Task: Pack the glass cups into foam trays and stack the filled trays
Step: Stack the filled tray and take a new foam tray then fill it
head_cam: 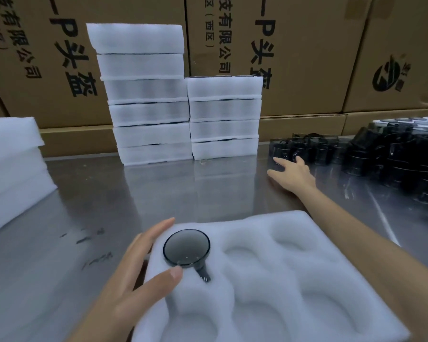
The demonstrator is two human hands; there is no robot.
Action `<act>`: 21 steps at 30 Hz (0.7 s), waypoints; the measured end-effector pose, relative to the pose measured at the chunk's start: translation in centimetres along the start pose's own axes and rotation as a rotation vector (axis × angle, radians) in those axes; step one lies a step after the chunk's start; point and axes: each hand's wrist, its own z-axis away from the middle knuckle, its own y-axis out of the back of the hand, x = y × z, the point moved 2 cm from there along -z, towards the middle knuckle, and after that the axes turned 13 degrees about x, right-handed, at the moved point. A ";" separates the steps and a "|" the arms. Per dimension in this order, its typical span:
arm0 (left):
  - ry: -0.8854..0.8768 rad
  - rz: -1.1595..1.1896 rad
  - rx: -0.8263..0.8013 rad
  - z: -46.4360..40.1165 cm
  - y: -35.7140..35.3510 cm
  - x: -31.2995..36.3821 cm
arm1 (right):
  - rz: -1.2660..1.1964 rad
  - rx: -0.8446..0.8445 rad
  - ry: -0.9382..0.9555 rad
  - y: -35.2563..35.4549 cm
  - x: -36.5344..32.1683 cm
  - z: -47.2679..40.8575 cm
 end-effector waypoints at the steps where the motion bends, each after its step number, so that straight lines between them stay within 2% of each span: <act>1: -0.004 -0.016 -0.008 0.0 0.0 0.0 | -0.022 0.005 -0.011 -0.2 0.1 -0.5; 9: -0.023 -0.040 -0.038 -0.2 0.0 0.2 | -0.062 0.045 -0.018 -0.7 0.5 -2.0; 21: 0.081 0.079 -0.028 0.2 -0.2 0.4 | -0.114 0.035 0.013 0.9 1.1 1.6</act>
